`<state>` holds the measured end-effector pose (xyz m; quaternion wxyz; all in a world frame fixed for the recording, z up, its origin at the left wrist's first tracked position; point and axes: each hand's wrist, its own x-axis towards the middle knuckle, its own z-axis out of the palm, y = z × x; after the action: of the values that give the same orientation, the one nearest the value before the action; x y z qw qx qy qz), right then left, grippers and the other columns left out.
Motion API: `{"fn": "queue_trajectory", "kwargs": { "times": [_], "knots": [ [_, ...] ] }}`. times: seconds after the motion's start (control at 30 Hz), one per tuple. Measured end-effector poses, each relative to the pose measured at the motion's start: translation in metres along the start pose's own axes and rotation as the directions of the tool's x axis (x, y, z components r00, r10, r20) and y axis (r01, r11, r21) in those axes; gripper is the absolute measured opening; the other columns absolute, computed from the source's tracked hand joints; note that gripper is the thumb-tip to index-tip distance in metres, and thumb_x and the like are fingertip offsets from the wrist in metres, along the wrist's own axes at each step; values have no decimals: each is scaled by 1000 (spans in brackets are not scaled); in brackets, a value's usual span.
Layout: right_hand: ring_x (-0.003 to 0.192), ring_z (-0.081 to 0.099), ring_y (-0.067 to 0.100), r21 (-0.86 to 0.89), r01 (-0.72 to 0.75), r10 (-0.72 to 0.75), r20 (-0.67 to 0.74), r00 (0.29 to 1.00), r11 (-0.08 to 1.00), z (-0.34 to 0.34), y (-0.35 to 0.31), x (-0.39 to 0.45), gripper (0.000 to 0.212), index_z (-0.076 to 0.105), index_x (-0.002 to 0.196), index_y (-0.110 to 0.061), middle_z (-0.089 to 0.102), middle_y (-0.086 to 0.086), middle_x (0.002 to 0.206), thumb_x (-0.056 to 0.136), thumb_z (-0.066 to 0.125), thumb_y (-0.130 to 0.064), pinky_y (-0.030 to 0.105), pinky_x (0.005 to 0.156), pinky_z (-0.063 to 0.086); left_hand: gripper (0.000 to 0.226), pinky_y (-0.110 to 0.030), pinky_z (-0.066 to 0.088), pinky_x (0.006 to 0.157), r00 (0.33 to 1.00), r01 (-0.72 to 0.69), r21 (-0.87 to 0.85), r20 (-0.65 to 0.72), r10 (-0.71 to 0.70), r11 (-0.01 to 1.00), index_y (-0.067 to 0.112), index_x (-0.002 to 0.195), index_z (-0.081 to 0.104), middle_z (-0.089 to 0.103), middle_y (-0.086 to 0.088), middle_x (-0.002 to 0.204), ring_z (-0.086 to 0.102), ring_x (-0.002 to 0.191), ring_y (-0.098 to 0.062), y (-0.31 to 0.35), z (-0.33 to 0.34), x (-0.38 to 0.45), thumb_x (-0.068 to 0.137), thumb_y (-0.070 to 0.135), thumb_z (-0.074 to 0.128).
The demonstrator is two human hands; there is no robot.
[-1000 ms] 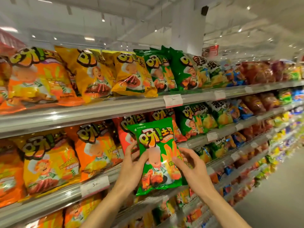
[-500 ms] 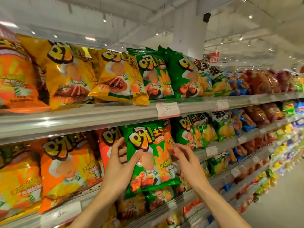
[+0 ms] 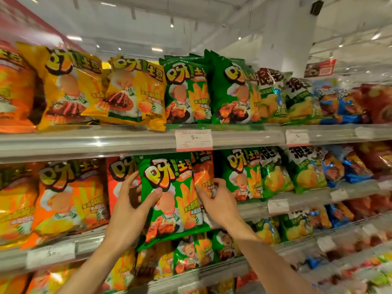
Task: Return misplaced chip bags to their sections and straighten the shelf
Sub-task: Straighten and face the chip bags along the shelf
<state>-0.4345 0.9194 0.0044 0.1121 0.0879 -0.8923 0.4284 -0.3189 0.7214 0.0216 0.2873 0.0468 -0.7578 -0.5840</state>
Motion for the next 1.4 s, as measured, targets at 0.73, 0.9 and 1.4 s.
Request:
{"fn": "queue_trajectory", "kwargs": {
  "times": [0.73, 0.9, 1.4],
  "knots": [
    [117, 55, 30, -115, 197, -207, -89, 974, 974, -13, -23, 21, 83, 37, 144, -15, 44, 9, 137, 84, 58, -68, 39, 85, 51, 76, -40, 53, 98, 996, 11, 76, -84, -5, 997, 49, 143, 37, 62, 9, 132, 61, 116, -5, 2, -32, -18, 77, 61, 72],
    [115, 56, 28, -104, 187, -195, -74, 978, 977, -45, -14, 21, 73, 47, 139, -19, 49, 9, 137, 83, 64, -62, 38, 92, 49, 85, -40, 55, 95, 995, -1, 84, -101, 10, 996, 50, 142, 38, 63, 13, 129, 63, 109, 1, -1, -39, -23, 67, 73, 71],
    [101, 53, 13, 45, 121, -118, -70, 991, 992, -151, 38, -19, 60, 56, 132, -25, 57, -1, 121, 81, 69, -54, 32, 80, 40, 81, -30, 40, 104, 987, -67, 274, -125, 105, 959, 27, 155, 24, 47, 16, 131, 48, 123, -6, 9, 46, 4, 90, 52, 64]
  ]
}}
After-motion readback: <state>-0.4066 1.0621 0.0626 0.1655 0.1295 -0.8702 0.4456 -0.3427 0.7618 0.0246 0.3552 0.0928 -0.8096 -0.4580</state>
